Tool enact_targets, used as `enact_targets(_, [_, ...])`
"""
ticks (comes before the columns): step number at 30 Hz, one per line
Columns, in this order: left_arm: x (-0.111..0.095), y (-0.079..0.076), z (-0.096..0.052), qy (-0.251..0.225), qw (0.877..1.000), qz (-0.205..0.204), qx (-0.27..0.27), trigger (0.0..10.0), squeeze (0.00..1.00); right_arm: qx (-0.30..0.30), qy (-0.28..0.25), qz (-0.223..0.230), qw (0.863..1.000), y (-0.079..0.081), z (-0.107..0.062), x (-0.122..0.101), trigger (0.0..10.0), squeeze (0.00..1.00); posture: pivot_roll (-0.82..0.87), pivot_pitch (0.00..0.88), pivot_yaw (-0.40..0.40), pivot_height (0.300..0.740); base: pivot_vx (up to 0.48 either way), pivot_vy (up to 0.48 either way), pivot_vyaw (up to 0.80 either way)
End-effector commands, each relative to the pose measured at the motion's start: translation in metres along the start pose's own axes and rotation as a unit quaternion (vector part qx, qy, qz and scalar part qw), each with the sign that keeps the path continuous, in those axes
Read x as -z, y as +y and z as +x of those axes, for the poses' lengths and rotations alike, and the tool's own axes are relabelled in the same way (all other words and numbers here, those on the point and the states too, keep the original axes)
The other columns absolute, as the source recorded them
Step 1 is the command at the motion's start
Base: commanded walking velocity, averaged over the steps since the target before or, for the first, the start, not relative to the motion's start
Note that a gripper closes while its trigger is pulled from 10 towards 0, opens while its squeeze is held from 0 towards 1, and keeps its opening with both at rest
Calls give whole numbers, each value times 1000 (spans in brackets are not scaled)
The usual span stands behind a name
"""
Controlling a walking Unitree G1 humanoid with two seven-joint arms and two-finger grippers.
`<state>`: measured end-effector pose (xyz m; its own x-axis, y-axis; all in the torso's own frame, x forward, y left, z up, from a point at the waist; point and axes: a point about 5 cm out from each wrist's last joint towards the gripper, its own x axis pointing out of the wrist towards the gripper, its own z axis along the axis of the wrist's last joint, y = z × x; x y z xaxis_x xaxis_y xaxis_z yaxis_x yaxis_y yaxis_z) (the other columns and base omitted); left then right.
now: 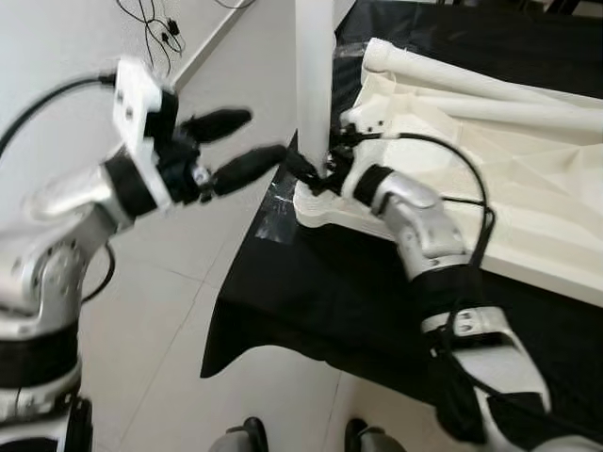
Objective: Building children table
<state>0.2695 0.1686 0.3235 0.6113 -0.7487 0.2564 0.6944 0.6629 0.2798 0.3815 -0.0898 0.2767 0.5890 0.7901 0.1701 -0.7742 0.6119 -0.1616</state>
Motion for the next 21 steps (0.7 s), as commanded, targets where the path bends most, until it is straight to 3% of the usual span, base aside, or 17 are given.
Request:
enact_targets(1, [6,-5,-11,14,999,7,-32,10000,0,-73,-2,-1,997,10,5,2,10000,0,93,221,17,740,0,0,0])
enact_targets(7, [41,-21,-31,69,994,-18,-81,10000,0,-129,15,-13,991,6,6,0,10000,0,103,209,12,740,0,0,0])
enact_targets(8, [54,-27,-36,83,991,-32,-99,10000,0,-132,23,-17,991,4,7,0,1961,0,105,207,11,740,0,0,0])
enact_targets(9, [54,-27,-36,83,991,-32,-99,10000,0,-132,23,-17,991,4,7,0,1961,0,105,207,11,740,0,0,0])
enact_targets(10, [68,-33,-42,97,987,-46,-115,10000,0,-133,30,-19,990,2,8,0,0,0,105,206,7,740,0,0,0])
enact_targets(13, [81,-37,-47,106,983,-67,-136,10000,0,-133,40,-24,990,2,8,2,0,0,105,205,4,740,0,0,0])
enact_targets(16, [114,-50,-56,129,968,-119,-178,10000,0,-131,68,-28,989,0,0,16,0,0,85,207,9,740,0,0,0])
enact_targets(19, [119,-53,-58,131,966,-129,-183,10000,0,-128,74,-27,989,-2,-4,20,0,0,85,207,9,740,0,0,0])
enact_targets(21, [131,-65,-60,134,959,-161,-189,10000,0,-85,99,-17,991,-3,-24,38,0,0,56,210,-1,740,0,0,0])
